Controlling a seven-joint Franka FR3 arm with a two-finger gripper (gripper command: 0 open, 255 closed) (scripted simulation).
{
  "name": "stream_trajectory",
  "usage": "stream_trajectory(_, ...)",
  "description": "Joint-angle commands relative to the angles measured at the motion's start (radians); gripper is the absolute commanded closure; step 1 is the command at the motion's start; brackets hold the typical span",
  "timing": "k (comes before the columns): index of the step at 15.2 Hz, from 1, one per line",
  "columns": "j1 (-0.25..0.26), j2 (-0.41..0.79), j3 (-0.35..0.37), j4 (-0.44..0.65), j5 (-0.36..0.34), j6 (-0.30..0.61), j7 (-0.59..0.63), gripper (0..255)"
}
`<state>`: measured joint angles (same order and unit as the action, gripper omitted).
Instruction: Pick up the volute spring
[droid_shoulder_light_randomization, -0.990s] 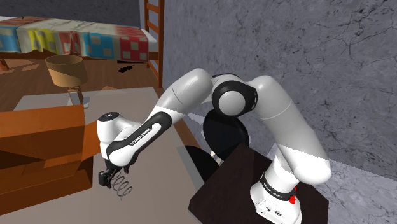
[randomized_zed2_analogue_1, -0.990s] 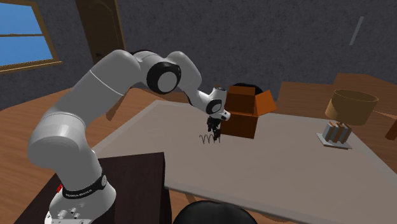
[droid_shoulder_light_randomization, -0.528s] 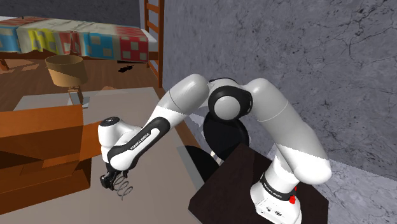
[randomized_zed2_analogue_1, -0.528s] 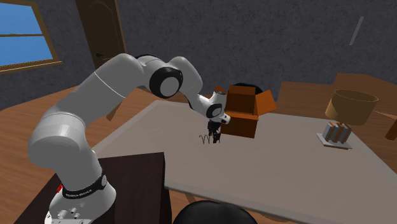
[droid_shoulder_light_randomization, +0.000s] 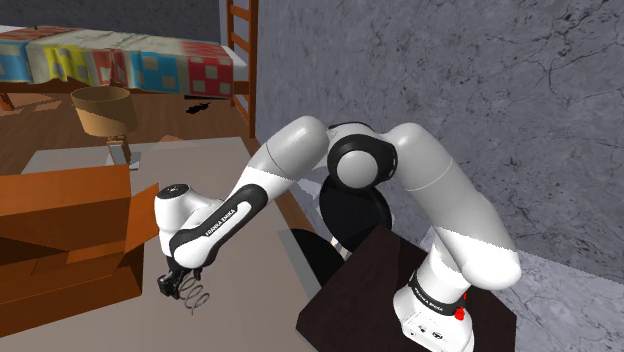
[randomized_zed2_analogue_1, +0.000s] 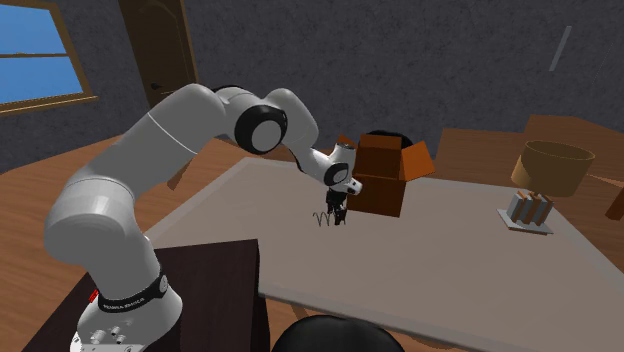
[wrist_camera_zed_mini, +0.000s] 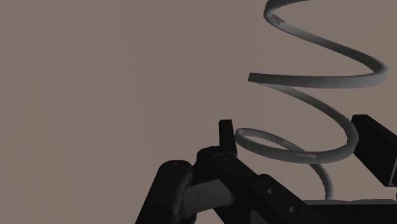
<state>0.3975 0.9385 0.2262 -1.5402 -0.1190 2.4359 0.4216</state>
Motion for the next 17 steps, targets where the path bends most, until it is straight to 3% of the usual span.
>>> stream_trajectory(1, 0.000, -0.007, 0.002, -0.003, 0.001, -0.008, 0.000, 255)
stream_trajectory(17, -0.020, -0.157, 0.027, -0.056, 0.022, -0.104, 0.001, 255)
